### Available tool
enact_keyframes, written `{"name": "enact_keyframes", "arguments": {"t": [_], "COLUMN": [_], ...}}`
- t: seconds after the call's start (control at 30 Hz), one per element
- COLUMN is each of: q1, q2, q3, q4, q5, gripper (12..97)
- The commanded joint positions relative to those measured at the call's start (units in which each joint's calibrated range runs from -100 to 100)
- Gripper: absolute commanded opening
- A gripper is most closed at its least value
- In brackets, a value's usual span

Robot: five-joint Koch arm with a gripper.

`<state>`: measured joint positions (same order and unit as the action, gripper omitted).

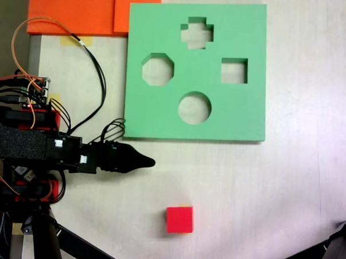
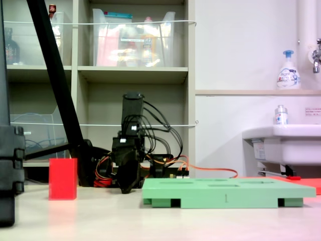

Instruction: Put the square block into the corresponding hole

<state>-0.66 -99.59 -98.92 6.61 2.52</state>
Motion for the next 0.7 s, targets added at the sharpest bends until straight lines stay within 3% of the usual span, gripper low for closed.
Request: {"name": "enact_keyframes", "arguments": {"t": [0.0,0.67], "q1": [-0.24,-0.05], "q2": [-0.41,-0.41], "q3": [-1.08,-1.08], "q4": [-5.50,-5.50], "q5": [-0.24,0.00], "gripper": [48.6,46.8]}}
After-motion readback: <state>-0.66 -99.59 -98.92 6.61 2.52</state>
